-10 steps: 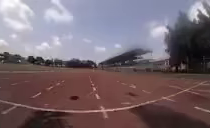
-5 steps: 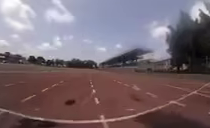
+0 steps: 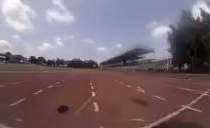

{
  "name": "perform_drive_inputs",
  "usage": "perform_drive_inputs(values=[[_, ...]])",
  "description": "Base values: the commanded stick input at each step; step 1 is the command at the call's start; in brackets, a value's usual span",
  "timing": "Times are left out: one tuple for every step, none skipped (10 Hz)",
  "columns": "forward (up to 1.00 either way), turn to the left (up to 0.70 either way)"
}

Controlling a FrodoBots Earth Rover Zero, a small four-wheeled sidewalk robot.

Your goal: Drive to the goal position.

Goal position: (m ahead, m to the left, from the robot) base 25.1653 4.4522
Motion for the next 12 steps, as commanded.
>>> perform_drive_inputs(values=[[0.7,0.0],[0.7,0.0],[0.7,0.0],[0.7,0.0],[0.7,0.0],[0.7,0.0],[0.7,0.0],[0.7,0.0],[0.7,0.0],[0.7,0.0],[0.7,0.0],[0.7,0.0]])
